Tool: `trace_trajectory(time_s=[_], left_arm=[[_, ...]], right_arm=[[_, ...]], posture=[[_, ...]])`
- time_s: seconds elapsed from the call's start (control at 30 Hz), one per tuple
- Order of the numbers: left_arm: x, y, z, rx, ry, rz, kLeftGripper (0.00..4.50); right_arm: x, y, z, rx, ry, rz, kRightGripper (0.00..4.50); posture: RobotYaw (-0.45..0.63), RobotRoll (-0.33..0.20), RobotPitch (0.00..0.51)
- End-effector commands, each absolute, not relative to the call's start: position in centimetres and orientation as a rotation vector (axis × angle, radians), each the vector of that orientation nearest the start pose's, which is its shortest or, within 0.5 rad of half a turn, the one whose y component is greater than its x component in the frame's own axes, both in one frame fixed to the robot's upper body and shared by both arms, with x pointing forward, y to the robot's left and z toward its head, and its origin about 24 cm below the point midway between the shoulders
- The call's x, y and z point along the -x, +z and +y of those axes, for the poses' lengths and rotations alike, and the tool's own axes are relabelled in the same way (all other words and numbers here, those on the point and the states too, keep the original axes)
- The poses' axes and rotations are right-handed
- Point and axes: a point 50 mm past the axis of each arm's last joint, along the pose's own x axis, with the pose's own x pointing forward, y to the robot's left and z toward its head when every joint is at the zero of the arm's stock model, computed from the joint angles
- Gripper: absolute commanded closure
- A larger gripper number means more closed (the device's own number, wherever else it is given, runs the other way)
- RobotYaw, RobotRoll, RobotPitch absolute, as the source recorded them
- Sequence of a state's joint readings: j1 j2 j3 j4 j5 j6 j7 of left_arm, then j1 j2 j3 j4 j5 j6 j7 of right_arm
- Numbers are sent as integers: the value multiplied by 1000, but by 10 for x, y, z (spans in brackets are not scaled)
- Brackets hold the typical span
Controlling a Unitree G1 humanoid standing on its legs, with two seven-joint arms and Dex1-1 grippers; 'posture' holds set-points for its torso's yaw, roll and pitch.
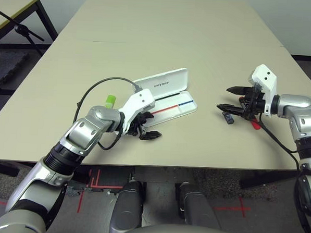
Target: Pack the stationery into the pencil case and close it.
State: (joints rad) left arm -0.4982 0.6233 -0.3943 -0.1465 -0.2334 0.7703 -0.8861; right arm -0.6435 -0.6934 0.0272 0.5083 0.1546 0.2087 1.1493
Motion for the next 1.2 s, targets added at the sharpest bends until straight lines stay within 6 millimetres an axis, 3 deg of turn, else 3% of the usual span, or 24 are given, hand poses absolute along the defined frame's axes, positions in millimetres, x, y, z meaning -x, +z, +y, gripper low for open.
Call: trace_trajectory(time_s=[0.03,0.17,0.47,0.8,1.2], left_arm=[[-280,103,132,-439,-1123,575,3052],[-280,101,132,-444,-1123,589,4487],[-286,112,135,-512,-1134,516,4487],[-281,129,156,-748,-1308,400,4487],[-272,117,164,-780,-1390,417,4487]], right_arm=[[-331,142,-249,404,913,286,0],[-330,143,-249,406,908,282,0],[-329,143,-246,397,926,288,0],[-309,141,-234,304,1125,428,0],[-304,136,-213,282,1227,479,0]], posture=[[-19,0,105],[-24,0,107],[-17,0,104],[7,0,106],[19,0,110]])
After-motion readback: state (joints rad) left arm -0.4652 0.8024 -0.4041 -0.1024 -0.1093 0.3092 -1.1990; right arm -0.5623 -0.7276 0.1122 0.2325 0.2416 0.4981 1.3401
